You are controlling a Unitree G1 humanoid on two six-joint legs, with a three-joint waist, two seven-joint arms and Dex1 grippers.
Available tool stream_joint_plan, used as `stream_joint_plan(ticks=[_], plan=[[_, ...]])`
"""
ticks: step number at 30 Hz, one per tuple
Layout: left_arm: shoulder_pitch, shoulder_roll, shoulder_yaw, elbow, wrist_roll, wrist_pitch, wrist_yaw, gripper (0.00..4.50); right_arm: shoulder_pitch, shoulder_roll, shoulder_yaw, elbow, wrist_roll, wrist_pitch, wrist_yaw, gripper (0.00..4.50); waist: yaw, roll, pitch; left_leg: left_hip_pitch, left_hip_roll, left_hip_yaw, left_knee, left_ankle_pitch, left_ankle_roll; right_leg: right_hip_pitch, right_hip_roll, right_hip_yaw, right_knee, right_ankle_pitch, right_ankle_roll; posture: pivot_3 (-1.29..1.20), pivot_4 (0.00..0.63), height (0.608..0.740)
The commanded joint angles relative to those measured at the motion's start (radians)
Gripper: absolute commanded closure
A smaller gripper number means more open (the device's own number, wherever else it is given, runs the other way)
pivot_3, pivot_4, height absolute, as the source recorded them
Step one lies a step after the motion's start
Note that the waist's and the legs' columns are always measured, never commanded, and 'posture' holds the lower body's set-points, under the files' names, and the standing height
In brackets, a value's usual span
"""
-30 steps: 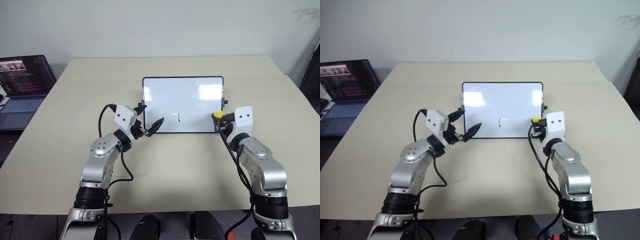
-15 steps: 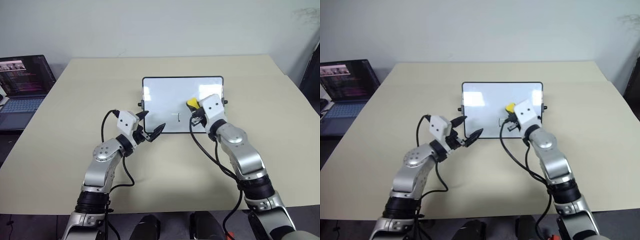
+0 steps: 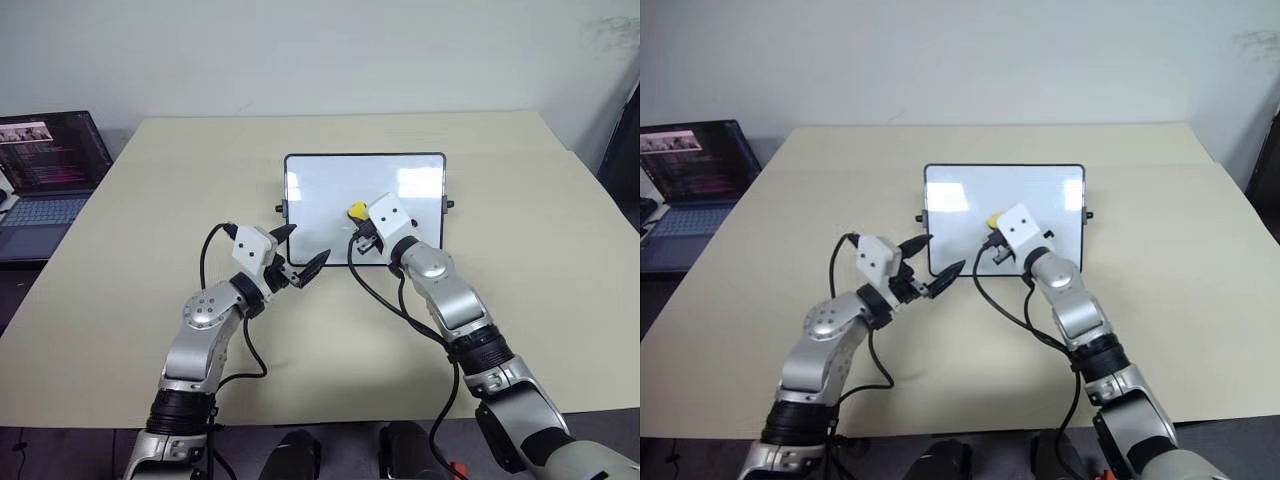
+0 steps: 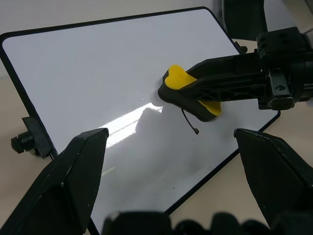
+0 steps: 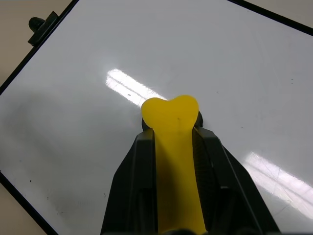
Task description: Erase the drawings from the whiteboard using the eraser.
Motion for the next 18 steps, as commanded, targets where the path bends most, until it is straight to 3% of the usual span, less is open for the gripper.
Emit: stream_joint_plan(ticks=[1,10,18], plan=[[-0.003,0.013,0.017,-0.054,-0.007,0.0,0.011,0.0,0.01,-0.01,-0.002,-0.001,-0.031,0.023,-0.005,3.67,0.0,0.0,0.0,0.0,0.0,0.0,0.0,0.0,0.0,0.0,0.0,0.0,0.0,0.0,0.0,0.0,0.15,0.74],[-0.018,0.017,0.02,-0.048,-0.008,0.003,0.015,0.0,0.075,-0.023,-0.001,-0.075,-0.048,0.069,0.016,3.67,0.001,0.0,0.0,0.0,0.0,0.0,0.001,0.0,0.0,0.001,0.0,0.0,0.0,0.0,0.0,0.0,0.15,0.74],[-0.012,0.02,0.029,-0.056,-0.009,0.0,0.029,0.0,0.124,-0.101,0.096,-0.097,-0.125,0.011,0.087,3.67,0.001,-0.001,-0.001,0.0,0.0,0.0,0.001,0.0,0.0,0.001,0.0,0.0,0.0,0.0,0.0,0.0,0.15,0.74]])
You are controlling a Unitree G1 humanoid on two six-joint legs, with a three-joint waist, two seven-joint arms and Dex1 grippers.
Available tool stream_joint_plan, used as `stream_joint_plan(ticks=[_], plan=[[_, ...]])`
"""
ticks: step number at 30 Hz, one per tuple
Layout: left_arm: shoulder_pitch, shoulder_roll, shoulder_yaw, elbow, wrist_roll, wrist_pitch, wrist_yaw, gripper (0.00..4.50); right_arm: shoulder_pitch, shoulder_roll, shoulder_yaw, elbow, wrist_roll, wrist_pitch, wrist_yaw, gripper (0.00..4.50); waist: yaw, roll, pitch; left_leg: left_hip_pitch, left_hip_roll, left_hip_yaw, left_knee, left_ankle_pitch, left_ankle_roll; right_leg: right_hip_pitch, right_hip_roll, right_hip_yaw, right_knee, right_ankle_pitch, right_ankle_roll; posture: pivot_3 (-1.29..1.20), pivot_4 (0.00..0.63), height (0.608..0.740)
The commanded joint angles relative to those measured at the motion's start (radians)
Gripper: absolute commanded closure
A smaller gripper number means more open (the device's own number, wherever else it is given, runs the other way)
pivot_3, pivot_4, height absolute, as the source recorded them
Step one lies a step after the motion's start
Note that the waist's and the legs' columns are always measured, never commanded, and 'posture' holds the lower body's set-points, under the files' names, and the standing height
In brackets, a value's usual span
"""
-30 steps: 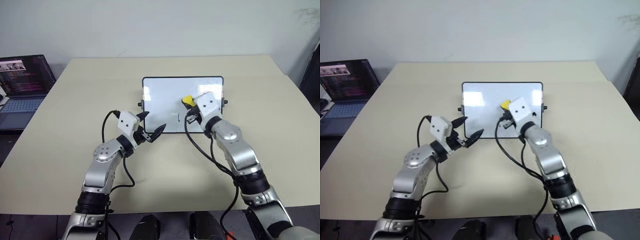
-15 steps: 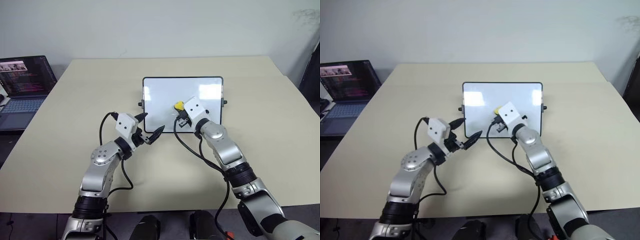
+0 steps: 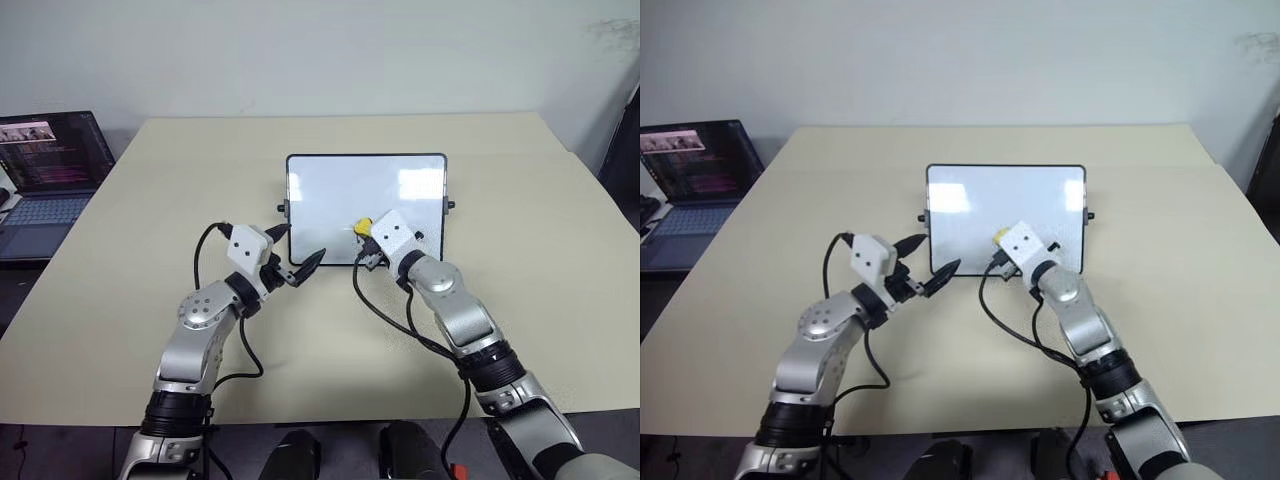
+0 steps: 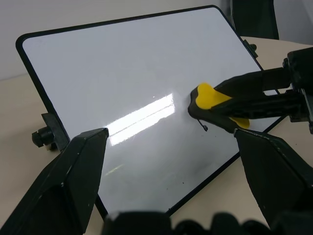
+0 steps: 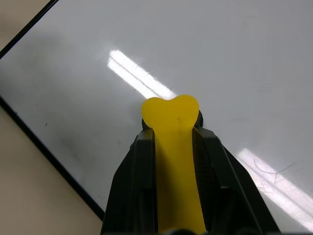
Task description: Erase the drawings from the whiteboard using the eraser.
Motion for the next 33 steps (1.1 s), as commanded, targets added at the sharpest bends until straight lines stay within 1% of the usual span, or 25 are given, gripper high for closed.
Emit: stream_joint_plan(ticks=[1,13,19,25,28,31,33], plan=[[-0.006,0.005,0.022,-0.053,-0.009,-0.009,0.015,0.0,0.027,-0.032,0.041,0.013,-0.05,-0.015,0.029,3.67,0.0,0.0,0.0,0.0,0.0,0.0,0.0,0.0,0.0,0.0,0.0,0.0,0.0,0.0,0.0,0.0,0.15,0.74],[0.052,0.014,0.049,-0.111,-0.015,0.011,0.044,0.0,0.042,-0.057,0.05,0.041,-0.086,-0.039,0.071,3.67,0.001,-0.003,-0.002,0.0,0.0,0.0,0.0,0.0,0.0,0.001,0.0,0.0,0.0,0.0,0.0,0.0,0.15,0.74],[0.065,0.015,0.054,-0.127,-0.015,0.02,0.052,0.0,0.07,-0.105,0.05,0.029,-0.107,-0.039,0.096,3.67,0.002,-0.003,-0.002,0.0,0.0,0.0,0.0,0.0,0.0,0.001,0.0,0.0,-0.001,0.0,0.0,0.0,0.15,0.74],[0.064,0.011,0.05,-0.129,-0.015,0.025,0.055,0.0,0.082,-0.13,0.045,0.014,-0.118,-0.05,0.099,3.67,0.004,-0.003,-0.002,0.0,0.0,0.0,0.001,0.0,0.001,0.002,0.0,0.0,-0.001,0.0,0.0,0.0,0.15,0.74],[0.056,0.009,0.048,-0.122,-0.015,0.026,0.053,0.0,0.094,-0.139,0.036,-0.009,-0.121,-0.047,0.104,3.67,0.005,-0.003,-0.002,0.0,0.0,-0.001,0.001,0.0,0.001,0.002,0.0,-0.001,-0.001,0.0,0.0,0.0,0.15,0.74],[0.041,0.008,0.044,-0.11,-0.016,0.028,0.046,0.0,0.106,-0.141,0.004,-0.046,-0.108,-0.026,0.097,3.67,0.007,-0.003,-0.002,0.0,0.0,-0.001,0.001,0.0,0.001,0.002,0.0,-0.001,-0.001,0.0,0.0,0.0,0.15,0.74],[0.032,0.008,0.04,-0.102,-0.015,0.027,0.041,0.0,0.107,-0.123,-0.031,-0.076,-0.084,0.001,0.088,3.67,0.008,-0.004,-0.002,0.0,0.0,-0.001,0.001,0.0,0.0,0.002,0.0,-0.001,-0.001,0.0,0.0,0.0,0.15,0.74]])
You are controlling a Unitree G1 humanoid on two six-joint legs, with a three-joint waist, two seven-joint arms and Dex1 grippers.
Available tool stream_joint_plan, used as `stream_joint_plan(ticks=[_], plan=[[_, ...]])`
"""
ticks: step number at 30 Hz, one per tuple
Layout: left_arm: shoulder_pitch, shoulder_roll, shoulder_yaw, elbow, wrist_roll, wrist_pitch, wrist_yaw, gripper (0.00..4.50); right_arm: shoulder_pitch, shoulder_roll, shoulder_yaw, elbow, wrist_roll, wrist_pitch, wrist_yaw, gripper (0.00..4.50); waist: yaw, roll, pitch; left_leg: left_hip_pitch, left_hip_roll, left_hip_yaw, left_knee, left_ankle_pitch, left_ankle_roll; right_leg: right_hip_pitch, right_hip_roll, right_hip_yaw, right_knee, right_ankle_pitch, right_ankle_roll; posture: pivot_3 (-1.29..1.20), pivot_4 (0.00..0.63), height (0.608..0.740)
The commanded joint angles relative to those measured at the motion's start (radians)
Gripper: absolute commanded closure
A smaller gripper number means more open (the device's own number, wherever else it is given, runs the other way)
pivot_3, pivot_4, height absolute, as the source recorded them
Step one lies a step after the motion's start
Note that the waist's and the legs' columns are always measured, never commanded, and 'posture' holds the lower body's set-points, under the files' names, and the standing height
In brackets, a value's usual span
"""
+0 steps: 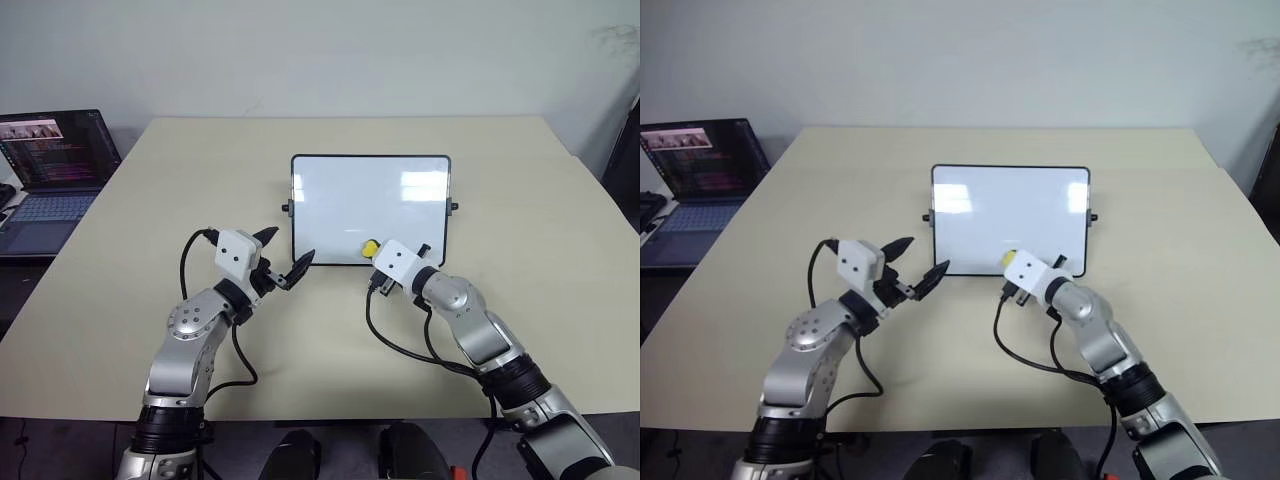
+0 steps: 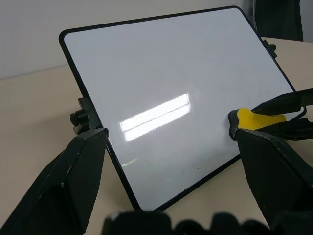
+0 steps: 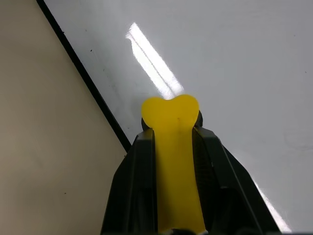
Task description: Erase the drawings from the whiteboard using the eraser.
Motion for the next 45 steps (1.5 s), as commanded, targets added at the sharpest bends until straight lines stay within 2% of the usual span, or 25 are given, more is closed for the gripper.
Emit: stream_joint_plan(ticks=[1,9,14,17,20,26,32,35,45], plan=[[-0.033,0.003,0.001,-0.015,-0.009,-0.012,-0.006,0.0,0.012,0.011,-0.091,-0.032,0.035,0.079,-0.018,3.67,0.001,0.0,0.0,0.0,0.0,0.0,0.0,0.0,0.0,0.0,0.0,0.0,0.0,0.0,0.0,0.0,0.15,0.74],[-0.071,-0.009,-0.02,0.03,-0.009,-0.022,-0.038,0.0,-0.012,0.041,-0.204,-0.202,0.114,0.169,-0.014,3.67,-0.001,0.0,0.001,-0.001,0.0,0.0,0.0,0.0,0.0,-0.001,0.0,0.0,-0.001,0.0,0.0,0.0,0.15,0.74],[-0.118,-0.018,-0.036,0.08,-0.011,-0.039,-0.066,0.0,-0.002,0.033,-0.272,-0.337,0.151,0.334,-0.01,3.67,-0.002,0.0,0.001,-0.002,0.0,0.0,-0.001,0.0,-0.001,-0.002,0.0,0.0,-0.002,0.0,0.0,0.0,0.15,0.74],[-0.13,-0.02,-0.039,0.1,-0.015,-0.046,-0.083,0.0,0.01,0.062,-0.344,-0.425,0.189,0.513,-0.032,3.67,-0.002,0.0,0.001,-0.002,0.0,0.0,-0.003,0.0,-0.001,-0.002,-0.001,0.0,-0.004,0.0,0.0,0.0,0.15,0.74],[-0.131,-0.023,-0.037,0.11,-0.017,-0.053,-0.091,0.0,0.007,0.166,-0.465,-0.508,0.263,0.711,-0.083,3.67,-0.003,0.0,0.001,-0.002,0.001,0.0,-0.005,0.0,-0.001,-0.002,-0.003,0.0,-0.007,0.0,0.0,0.0,0.15,0.74],[-0.14,-0.039,-0.046,0.125,-0.013,-0.06,-0.098,0.0,0.033,0.204,-0.49,-0.591,0.3,0.748,-0.132,3.67,-0.004,0.0,0.001,-0.003,0.001,0.0,-0.008,0.0,-0.001,-0.002,-0.003,0.0,-0.011,0.0,0.0,0.0,0.15,0.74],[-0.165,-0.05,-0.058,0.152,-0.01,-0.072,-0.118,0.0,0.027,0.184,-0.475,-0.598,0.313,0.744,-0.157,3.67,-0.004,0.0,0.001,-0.002,0.001,0.0,-0.008,0.0,-0.001,-0.002,-0.003,-0.001,-0.01,0.0,0.0,0.0,0.15,0.74],[-0.173,-0.048,-0.073,0.153,-0.02,-0.069,-0.149,0.0,0.031,0.141,-0.483,-0.603,0.306,0.767,-0.174,3.67,-0.004,0.0,0.001,-0.002,0.001,0.0,-0.008,0.0,-0.001,-0.002,-0.003,0.0,-0.01,0.0,0.0,0.0,0.15,0.74],[-0.148,-0.013,-0.15,0.07,-0.158,0.05,-0.383,0.0,0.085,0.049,-0.53,-0.643,0.292,0.907,-0.242,3.67,-0.006,0.0,0.001,-0.003,0.001,0.001,-0.008,0.0,-0.001,-0.002,-0.003,0.0,-0.01,0.0,0.0,0.0,0.15,0.74]])
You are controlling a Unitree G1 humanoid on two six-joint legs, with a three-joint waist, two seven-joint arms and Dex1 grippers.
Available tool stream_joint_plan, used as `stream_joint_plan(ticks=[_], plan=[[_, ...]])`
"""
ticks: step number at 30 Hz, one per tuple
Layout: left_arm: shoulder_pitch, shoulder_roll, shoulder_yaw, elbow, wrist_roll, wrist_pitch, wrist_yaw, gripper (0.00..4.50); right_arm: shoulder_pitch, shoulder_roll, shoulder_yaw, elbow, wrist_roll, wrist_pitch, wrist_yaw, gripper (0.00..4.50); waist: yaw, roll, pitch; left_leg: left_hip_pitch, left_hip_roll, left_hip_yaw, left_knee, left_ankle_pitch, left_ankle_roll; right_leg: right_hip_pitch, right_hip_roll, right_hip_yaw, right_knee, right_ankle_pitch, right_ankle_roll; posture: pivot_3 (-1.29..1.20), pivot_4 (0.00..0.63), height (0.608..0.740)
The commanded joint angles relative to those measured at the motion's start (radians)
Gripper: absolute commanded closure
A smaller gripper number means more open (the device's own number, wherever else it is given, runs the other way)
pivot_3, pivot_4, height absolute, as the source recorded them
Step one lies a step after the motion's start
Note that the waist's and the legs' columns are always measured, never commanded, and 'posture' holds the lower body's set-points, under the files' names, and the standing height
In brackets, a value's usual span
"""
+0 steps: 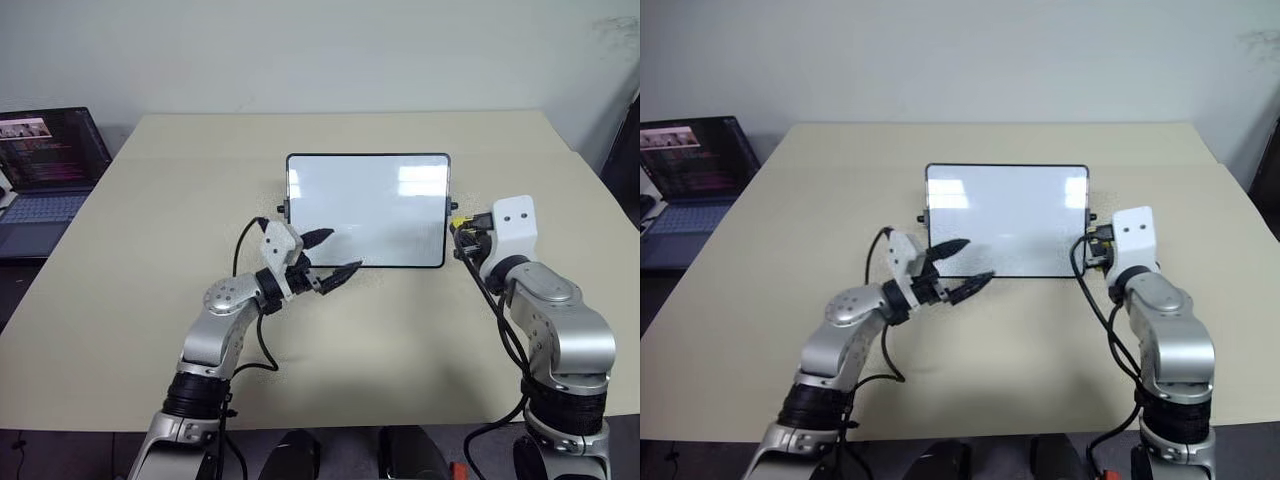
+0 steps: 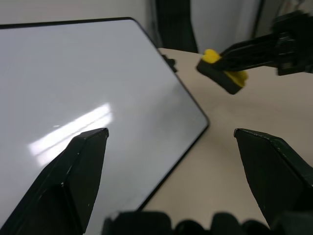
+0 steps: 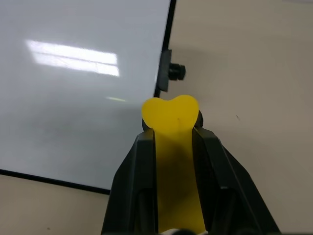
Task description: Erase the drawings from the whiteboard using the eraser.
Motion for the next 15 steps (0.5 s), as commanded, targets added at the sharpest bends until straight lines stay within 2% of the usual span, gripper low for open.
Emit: stream_joint_plan(ticks=[1,6,15], plan=[[0.005,0.032,-0.017,-0.074,-0.068,0.05,-0.087,0.0,0.013,-0.024,-0.032,-0.054,-0.012,0.054,-0.029,3.67,0.0,0.0,0.0,0.0,0.0,0.0,0.0,0.0,0.0,0.0,0.0,0.0,0.0,0.0,0.0,0.0,0.15,0.74],[0.015,0.095,-0.077,-0.077,-0.073,0.092,-0.201,0.0,0.013,0.036,-0.107,-0.074,0.001,0.202,-0.071,3.67,0.0,0.0,0.0,0.001,0.0,0.0,0.0,0.0,0.0,0.0,0.001,0.0,0.0,0.0,0.0,0.0,0.15,0.74],[0.017,0.157,-0.121,-0.066,-0.034,0.071,-0.287,0.0,0.01,0.041,-0.132,-0.09,0.008,0.307,-0.088,3.67,0.0,0.001,0.0,0.001,0.001,0.0,0.0,0.0,0.001,0.0,0.003,0.001,0.0,0.0,0.0,0.0,0.15,0.74]])
